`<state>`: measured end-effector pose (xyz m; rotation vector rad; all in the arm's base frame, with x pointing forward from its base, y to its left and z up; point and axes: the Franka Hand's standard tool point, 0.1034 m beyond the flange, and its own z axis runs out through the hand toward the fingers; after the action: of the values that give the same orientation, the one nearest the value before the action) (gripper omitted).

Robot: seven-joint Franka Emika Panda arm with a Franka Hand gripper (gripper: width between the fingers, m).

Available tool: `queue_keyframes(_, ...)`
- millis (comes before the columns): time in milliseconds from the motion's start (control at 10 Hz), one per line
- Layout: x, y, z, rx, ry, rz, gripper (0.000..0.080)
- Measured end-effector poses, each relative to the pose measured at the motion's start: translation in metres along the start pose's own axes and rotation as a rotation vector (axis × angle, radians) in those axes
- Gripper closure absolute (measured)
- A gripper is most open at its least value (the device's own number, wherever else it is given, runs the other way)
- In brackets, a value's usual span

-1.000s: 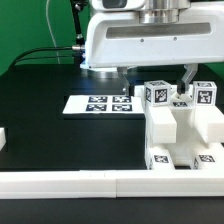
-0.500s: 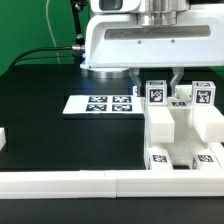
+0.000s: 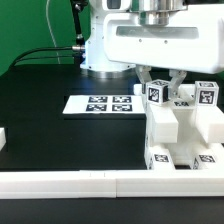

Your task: Assemble chair

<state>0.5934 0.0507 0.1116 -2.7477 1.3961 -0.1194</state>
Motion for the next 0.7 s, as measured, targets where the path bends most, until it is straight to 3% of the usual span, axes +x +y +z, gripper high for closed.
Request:
queue_keyframes(200,0.0012,0.0019,0.0016,0.026,-0.005,0.239,0.0525)
queue_keyframes(400,0.0010,0.0030,0.0025,0.033,-0.011,0.298,0.0525)
queue_keyframes(700,0.0040,0.0063,0.0023,0.021,-0.021,0.122,0.0191)
